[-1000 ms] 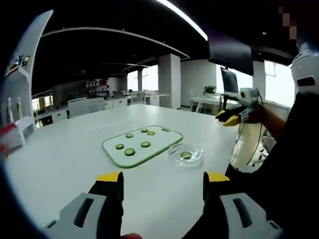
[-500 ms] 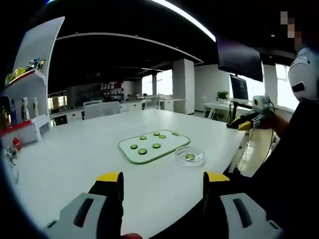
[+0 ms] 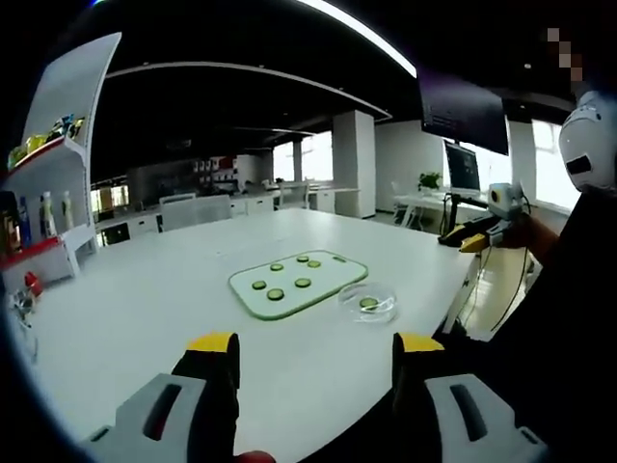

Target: Open the petri dish lid, add cucumber slices into the petri dish, and close the lid

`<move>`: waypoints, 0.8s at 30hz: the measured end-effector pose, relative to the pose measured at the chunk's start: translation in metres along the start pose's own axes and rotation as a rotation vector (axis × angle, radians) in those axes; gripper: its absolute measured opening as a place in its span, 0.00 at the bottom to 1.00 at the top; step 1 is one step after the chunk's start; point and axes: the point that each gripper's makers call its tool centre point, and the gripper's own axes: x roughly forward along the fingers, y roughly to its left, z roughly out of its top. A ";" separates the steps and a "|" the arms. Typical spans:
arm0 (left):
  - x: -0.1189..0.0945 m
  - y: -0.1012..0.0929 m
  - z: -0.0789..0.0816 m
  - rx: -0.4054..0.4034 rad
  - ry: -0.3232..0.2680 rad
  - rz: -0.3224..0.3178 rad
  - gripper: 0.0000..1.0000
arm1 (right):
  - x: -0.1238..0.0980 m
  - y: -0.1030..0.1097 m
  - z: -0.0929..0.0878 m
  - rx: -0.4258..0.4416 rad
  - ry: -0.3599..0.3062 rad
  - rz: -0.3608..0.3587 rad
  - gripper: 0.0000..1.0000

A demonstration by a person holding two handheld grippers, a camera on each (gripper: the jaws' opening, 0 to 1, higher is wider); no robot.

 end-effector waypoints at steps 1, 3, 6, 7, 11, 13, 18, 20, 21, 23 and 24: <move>0.001 -0.001 -0.001 0.002 0.002 -0.002 0.63 | 0.000 0.000 0.001 -0.002 -0.001 0.001 0.34; 0.001 -0.002 -0.002 -0.002 0.003 -0.006 0.63 | 0.000 0.001 0.003 -0.005 -0.003 0.005 0.34; 0.002 -0.003 -0.003 -0.006 0.005 -0.010 0.63 | 0.002 0.003 0.003 -0.006 -0.002 0.010 0.34; 0.001 -0.004 -0.004 -0.007 0.007 -0.011 0.63 | 0.003 0.003 0.003 -0.006 -0.001 0.011 0.34; 0.000 -0.005 -0.002 -0.003 0.004 -0.013 0.63 | 0.007 0.007 0.003 -0.011 0.005 0.021 0.33; 0.000 -0.005 -0.003 -0.001 0.005 -0.012 0.62 | 0.009 0.009 0.004 -0.013 0.006 0.025 0.33; -0.002 -0.003 -0.003 0.003 0.008 -0.006 0.62 | 0.011 0.011 0.006 -0.026 0.015 0.034 0.33; -0.002 -0.001 -0.003 0.005 0.009 -0.003 0.62 | 0.012 0.011 0.006 -0.030 0.019 0.035 0.33; -0.002 0.000 -0.003 0.006 0.009 -0.001 0.62 | 0.013 0.011 0.006 -0.034 0.023 0.033 0.33; -0.003 0.000 -0.002 0.009 0.008 0.001 0.62 | 0.014 0.010 0.006 -0.038 0.027 0.030 0.32; -0.003 -0.001 -0.002 0.010 0.007 0.000 0.62 | 0.015 0.010 0.007 -0.038 0.027 0.031 0.32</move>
